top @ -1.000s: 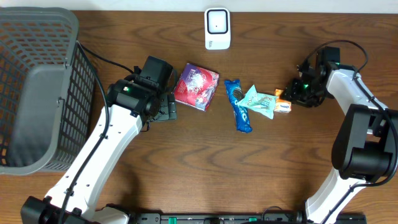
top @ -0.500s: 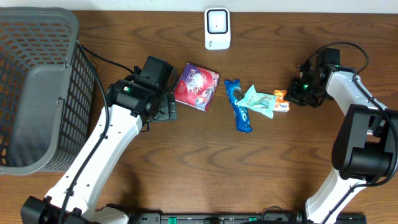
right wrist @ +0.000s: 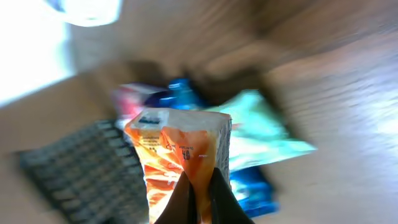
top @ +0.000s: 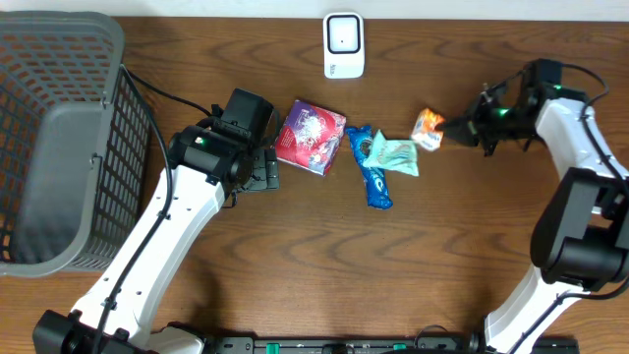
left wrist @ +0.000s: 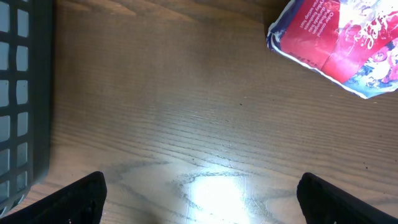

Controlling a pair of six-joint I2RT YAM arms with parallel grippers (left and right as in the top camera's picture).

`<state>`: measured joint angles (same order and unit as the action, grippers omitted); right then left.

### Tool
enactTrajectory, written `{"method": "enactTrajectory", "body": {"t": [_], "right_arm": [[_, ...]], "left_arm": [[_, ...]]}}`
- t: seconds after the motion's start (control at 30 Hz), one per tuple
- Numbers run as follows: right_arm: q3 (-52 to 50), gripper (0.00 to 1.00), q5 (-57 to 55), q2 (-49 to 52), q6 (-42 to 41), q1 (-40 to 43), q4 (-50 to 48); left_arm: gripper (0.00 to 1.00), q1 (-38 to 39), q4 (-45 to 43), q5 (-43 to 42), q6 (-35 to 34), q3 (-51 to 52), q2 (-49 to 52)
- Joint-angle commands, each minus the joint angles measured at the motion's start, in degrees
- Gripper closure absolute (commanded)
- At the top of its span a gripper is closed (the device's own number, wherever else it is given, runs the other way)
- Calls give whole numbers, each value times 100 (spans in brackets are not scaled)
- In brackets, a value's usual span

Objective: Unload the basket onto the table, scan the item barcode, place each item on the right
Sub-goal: 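Lift the orange tissue pack with the right gripper toward the scanner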

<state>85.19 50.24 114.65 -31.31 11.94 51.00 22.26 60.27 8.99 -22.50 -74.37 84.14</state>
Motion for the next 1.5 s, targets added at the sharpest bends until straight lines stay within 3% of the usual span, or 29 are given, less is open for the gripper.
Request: {"method": "enactTrajectory", "body": {"t": [0.0, 0.1, 0.27, 0.33, 0.5, 0.67, 0.8, 1.07, 1.47], "right_arm": [[94, 99, 1639, -46, -1244, 127, 136], [94, 98, 2354, -46, -1722, 122, 247], [94, 98, 3357, -46, -1495, 39, 240], [94, 98, 3932, -46, -811, -42, 236], [92, 99, 3926, -55, 710, -219, 304], [92, 99, 3926, -55, 1353, -525, 400], [92, 99, 3928, -55, 1311, -863, 411], [92, 99, 3928, -55, 358, -1377, 431], [92, 99, 3926, -55, 197, -1526, 356]], "left_arm": [[2, 20, 33, 70, -33, -11, 13], [2, 20, 33, 68, -33, -11, 13], [2, 20, 33, 68, -33, -11, 13], [2, 20, 33, 68, -33, -11, 13], [2, 20, 33, 68, -33, -11, 13], [2, 20, 33, 70, -33, -11, 13], [2, 20, 33, 68, -33, -11, 13], [2, 22, 33, 68, -33, -11, 13], [2, 20, 33, 70, -33, -11, 13]]}}
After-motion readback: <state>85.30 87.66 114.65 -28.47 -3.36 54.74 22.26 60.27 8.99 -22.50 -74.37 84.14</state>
